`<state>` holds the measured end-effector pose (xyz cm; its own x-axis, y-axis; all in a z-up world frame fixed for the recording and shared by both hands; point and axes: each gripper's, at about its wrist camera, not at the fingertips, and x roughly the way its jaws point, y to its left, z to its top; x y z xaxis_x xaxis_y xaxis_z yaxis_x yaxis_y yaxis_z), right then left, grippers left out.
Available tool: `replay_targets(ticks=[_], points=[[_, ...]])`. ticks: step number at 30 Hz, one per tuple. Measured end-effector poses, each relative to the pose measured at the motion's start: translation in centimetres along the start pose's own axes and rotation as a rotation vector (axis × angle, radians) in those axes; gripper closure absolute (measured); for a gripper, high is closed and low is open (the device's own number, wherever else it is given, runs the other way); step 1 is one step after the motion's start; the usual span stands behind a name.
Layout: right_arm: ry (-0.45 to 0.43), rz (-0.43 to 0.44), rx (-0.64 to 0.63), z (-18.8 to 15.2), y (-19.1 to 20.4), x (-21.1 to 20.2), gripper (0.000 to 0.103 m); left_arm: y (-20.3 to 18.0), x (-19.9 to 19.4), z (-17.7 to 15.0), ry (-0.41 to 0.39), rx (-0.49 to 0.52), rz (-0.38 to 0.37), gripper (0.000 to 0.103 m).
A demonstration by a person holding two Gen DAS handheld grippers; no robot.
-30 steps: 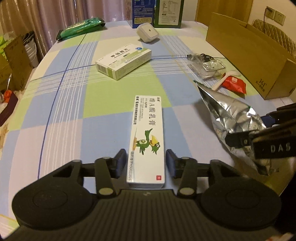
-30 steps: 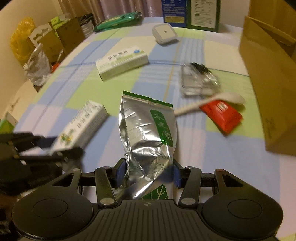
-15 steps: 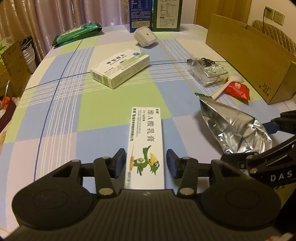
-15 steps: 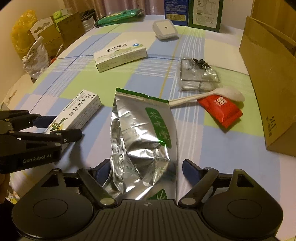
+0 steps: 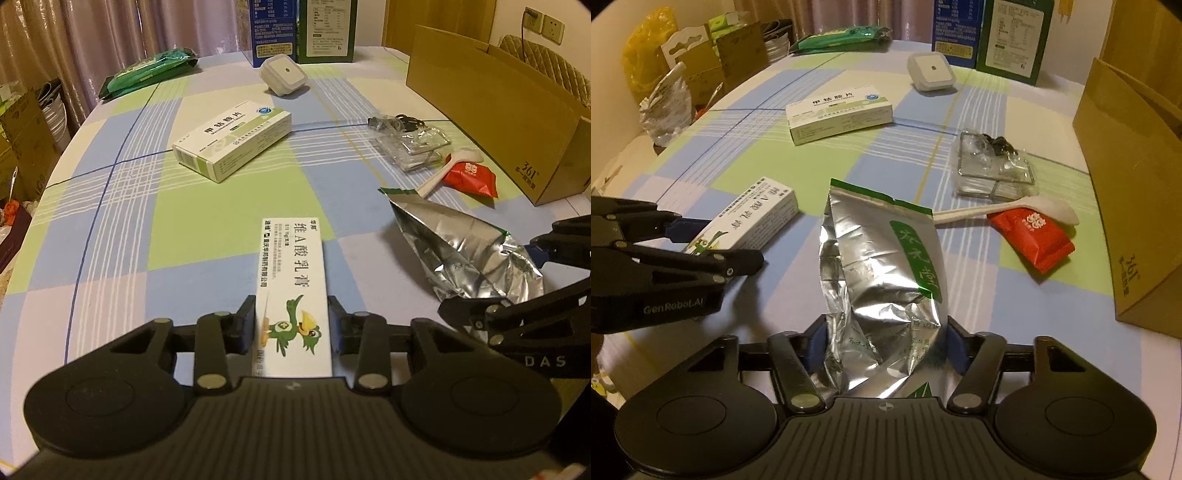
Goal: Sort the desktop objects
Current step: 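Carry ointment box and foil bag into the cardboard box and release both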
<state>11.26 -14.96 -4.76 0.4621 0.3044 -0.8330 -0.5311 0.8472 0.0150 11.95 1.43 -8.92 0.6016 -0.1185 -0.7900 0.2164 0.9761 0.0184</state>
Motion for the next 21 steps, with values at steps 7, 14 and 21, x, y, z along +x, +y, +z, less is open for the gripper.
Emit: replay_targets(ticks=[7,14,21], points=[[-0.037,-0.005,0.045,0.1,-0.7,-0.9,0.054,0.0,-0.7,-0.4,0.010,-0.022,-0.010,0.070],[-0.058,0.017,0.092,0.1,-1.2,-2.6,0.055,-0.6,-2.1,0.0,-0.005,-0.010,-0.010,0.070],[-0.106,0.001,0.121,1.2,-2.2,-5.6,0.055,-2.2,-4.2,1.6,-0.029,-0.032,-0.013,0.070]])
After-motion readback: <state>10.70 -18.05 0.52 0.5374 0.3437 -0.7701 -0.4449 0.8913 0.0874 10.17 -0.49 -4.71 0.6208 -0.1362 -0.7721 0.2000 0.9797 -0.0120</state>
